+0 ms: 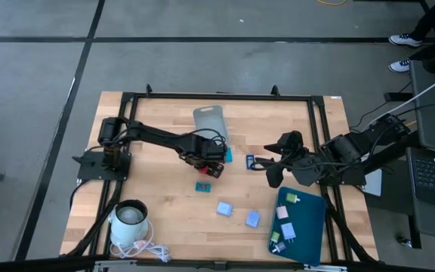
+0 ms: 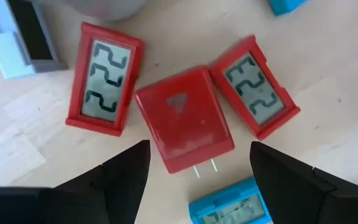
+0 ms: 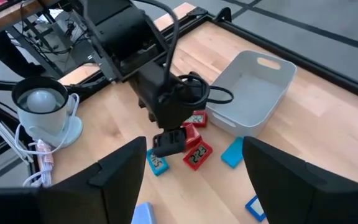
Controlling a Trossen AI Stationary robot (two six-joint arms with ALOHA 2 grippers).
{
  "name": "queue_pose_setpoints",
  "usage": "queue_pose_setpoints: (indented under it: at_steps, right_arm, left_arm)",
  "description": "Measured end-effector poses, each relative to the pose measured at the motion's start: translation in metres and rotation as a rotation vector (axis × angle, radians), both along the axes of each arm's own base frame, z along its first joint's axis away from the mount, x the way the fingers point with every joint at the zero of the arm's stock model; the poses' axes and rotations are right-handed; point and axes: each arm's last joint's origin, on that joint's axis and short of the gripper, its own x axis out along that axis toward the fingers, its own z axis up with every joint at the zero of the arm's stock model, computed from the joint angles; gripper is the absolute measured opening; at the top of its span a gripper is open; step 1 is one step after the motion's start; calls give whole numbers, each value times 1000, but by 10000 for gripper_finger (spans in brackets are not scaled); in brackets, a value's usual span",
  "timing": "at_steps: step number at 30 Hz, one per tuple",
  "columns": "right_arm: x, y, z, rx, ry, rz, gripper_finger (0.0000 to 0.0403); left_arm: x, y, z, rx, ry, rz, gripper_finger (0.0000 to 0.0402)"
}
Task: Pick & Place Office items
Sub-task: Put the red charger adapter into the blue bin
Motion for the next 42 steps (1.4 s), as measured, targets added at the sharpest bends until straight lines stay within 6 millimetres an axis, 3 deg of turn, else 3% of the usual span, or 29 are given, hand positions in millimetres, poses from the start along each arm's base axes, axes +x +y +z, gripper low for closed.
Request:
queue_pose_setpoints:
  at_steps: [8,23,28,33,42]
  right_arm:
    - [1,1,1,-9,-5,14,272]
    - [4,-3,2,-9,-16,3,272]
    - [5,-5,2,-9,-14,-4,272]
    - [6,-7,1,-8,-3,7,272]
    - [8,-11,1,-8,-1,-5,272]
  left_arm:
    - [6,10,-10,-7,-9,43,272]
    - [15,0,-41,-84,43,33,272]
    - [15,-1,-42,-81,47,32,257]
    - [15,4,-41,-92,48,-2,205]
    - [21,4,-28,-84,48,-72,205]
